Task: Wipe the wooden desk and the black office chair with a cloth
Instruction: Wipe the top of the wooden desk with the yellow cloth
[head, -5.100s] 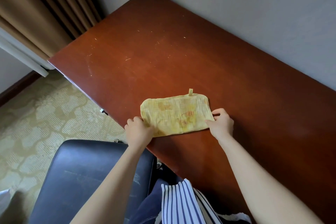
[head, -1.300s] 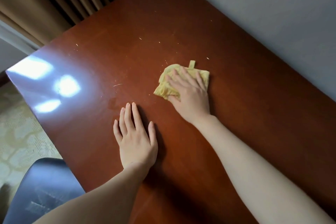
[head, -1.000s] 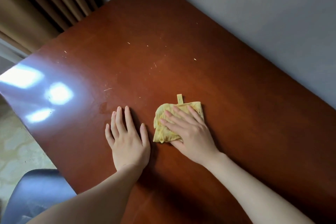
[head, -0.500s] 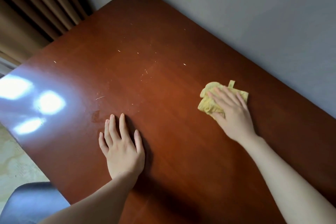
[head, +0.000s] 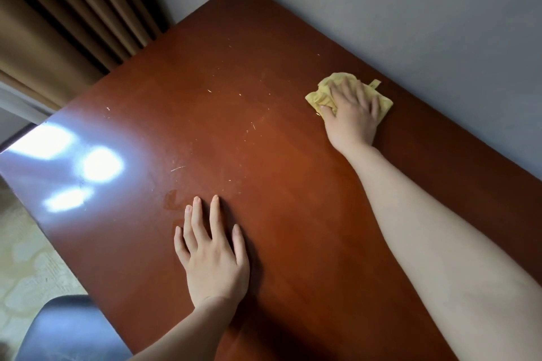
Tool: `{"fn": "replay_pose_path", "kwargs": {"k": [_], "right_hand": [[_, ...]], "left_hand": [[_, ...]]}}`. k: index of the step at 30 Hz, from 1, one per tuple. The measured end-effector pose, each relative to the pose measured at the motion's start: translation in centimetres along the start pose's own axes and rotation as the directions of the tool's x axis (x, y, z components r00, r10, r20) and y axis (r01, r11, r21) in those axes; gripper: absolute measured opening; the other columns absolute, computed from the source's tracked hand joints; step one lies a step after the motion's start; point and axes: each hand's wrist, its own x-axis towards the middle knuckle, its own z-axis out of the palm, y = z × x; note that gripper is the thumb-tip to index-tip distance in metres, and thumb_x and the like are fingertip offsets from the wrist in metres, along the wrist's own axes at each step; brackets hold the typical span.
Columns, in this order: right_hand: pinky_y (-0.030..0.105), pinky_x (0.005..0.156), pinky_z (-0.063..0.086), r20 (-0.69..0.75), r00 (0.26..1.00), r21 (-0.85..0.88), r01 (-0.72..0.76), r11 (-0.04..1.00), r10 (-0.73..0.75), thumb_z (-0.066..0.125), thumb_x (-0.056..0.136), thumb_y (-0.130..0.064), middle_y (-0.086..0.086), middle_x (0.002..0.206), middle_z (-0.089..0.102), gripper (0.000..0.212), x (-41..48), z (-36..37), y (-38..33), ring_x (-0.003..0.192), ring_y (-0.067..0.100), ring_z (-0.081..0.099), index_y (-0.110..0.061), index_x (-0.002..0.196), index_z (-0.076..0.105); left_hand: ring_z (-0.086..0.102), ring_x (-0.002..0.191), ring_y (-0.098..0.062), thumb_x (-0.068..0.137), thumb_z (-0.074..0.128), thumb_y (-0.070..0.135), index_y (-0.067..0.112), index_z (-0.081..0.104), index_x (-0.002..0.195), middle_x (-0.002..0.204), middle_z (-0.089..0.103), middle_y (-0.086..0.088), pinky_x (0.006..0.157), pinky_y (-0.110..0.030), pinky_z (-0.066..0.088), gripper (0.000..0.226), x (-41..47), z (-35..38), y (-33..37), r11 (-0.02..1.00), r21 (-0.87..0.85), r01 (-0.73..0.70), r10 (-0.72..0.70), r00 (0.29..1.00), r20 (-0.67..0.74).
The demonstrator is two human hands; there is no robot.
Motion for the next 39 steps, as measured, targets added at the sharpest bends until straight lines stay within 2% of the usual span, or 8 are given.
{"fn": "replay_pose_path", "kwargs": {"k": [4, 10, 17, 21, 27, 31, 35, 39], "right_hand": [[0.042, 0.117, 0.000, 0.033, 0.986, -0.010, 0.165, 0.986, -0.165, 0.040, 0.097, -0.045, -0.010, 0.158, 0.017, 0.053, -1.7, 0.9, -2.9, 0.146, 0.014, 0.004, -0.035, 0.147, 0.027], [0.040, 0.117, -0.005, 0.098, 0.902, 0.010, 0.422, 0.906, -0.421, 0.042, 0.096, -0.044, -0.011, 0.157, 0.018, 0.055, -7.4, 1.4, -2.8, 0.146, 0.013, 0.006, -0.037, 0.148, 0.025], [0.039, 0.119, -0.004, 0.186, 0.843, 0.029, 0.509, 0.860, -0.505, 0.048, 0.094, -0.038, -0.012, 0.155, 0.020, 0.057, -13.5, 0.0, 2.4, 0.145, 0.008, 0.003, -0.037, 0.147, 0.026], [0.042, 0.119, 0.003, 0.153, 0.905, 0.008, 0.400, 0.916, -0.397, 0.054, 0.092, -0.036, -0.013, 0.154, 0.021, 0.060, -14.5, -1.1, 6.3, 0.145, 0.009, 0.008, -0.037, 0.146, 0.028], [0.042, 0.118, 0.007, -0.004, 1.000, -0.027, 0.011, 1.000, -0.011, 0.054, 0.093, -0.034, -0.007, 0.154, 0.028, 0.056, -13.7, -2.7, 12.9, 0.145, 0.013, 0.016, -0.030, 0.145, 0.035], [0.043, 0.118, 0.005, -0.076, 0.973, -0.030, -0.220, 0.975, 0.217, 0.049, 0.096, -0.034, -0.005, 0.155, 0.027, 0.051, -10.7, -3.2, 14.7, 0.145, 0.017, 0.016, -0.028, 0.145, 0.036], [0.045, 0.116, 0.001, -0.098, 0.891, 0.034, -0.441, 0.897, 0.442, 0.040, 0.098, -0.040, -0.008, 0.157, 0.021, 0.049, -7.0, -3.1, 13.4, 0.145, 0.016, 0.010, -0.033, 0.146, 0.033], [0.048, 0.116, -0.001, -0.066, 0.861, 0.090, -0.498, 0.862, 0.504, 0.037, 0.099, -0.040, -0.008, 0.157, 0.019, 0.048, -3.7, -3.0, 11.5, 0.146, 0.018, 0.007, -0.035, 0.146, 0.031]], "left_hand": [[0.016, 0.142, -0.026, 0.092, 0.025, 0.039, 0.020, 0.030, 0.146, 0.152, 0.029, -0.013, 0.115, -0.036, -0.001, 0.057, 0.1, 0.0, 0.0, 1.000, 0.005, 0.002, -0.002, 1.000, 0.001], [0.014, 0.143, -0.025, 0.092, 0.023, 0.041, 0.020, 0.030, 0.146, 0.152, 0.027, -0.012, 0.115, -0.035, -0.003, 0.058, 0.0, -0.1, 0.0, 1.000, -0.002, 0.002, -0.002, 1.000, 0.000], [0.013, 0.143, -0.026, 0.092, 0.022, 0.042, 0.020, 0.030, 0.145, 0.153, 0.025, -0.012, 0.115, -0.040, 0.001, 0.059, -0.1, 0.1, 0.0, 1.000, -0.014, 0.012, -0.012, 1.000, -0.007], [0.012, 0.143, -0.026, 0.091, 0.023, 0.042, 0.019, 0.031, 0.145, 0.153, 0.024, -0.013, 0.115, -0.042, 0.003, 0.060, -0.1, 0.0, 0.0, 0.999, -0.033, 0.022, -0.022, 1.000, -0.010], [0.012, 0.143, -0.026, 0.090, 0.025, 0.041, 0.018, 0.031, 0.145, 0.153, 0.025, -0.014, 0.116, -0.044, 0.005, 0.060, -0.2, -0.1, 0.3, 0.998, -0.050, 0.022, -0.023, 1.000, -0.013], [0.011, 0.143, -0.025, 0.090, 0.026, 0.040, 0.019, 0.031, 0.145, 0.153, 0.025, -0.014, 0.116, -0.044, 0.004, 0.059, -0.1, 0.0, 0.3, 0.998, -0.056, 0.021, -0.022, 1.000, -0.015], [0.012, 0.143, -0.026, 0.091, 0.026, 0.040, 0.019, 0.030, 0.145, 0.153, 0.024, -0.013, 0.116, -0.044, 0.005, 0.059, -0.2, 0.1, 0.2, 0.999, -0.049, 0.023, -0.024, 1.000, -0.010], [0.011, 0.144, -0.025, 0.091, 0.025, 0.040, 0.019, 0.030, 0.146, 0.154, 0.024, -0.013, 0.116, -0.046, 0.006, 0.059, -0.2, 0.1, 0.1, 0.999, -0.035, 0.025, -0.025, 1.000, 0.003]]}}
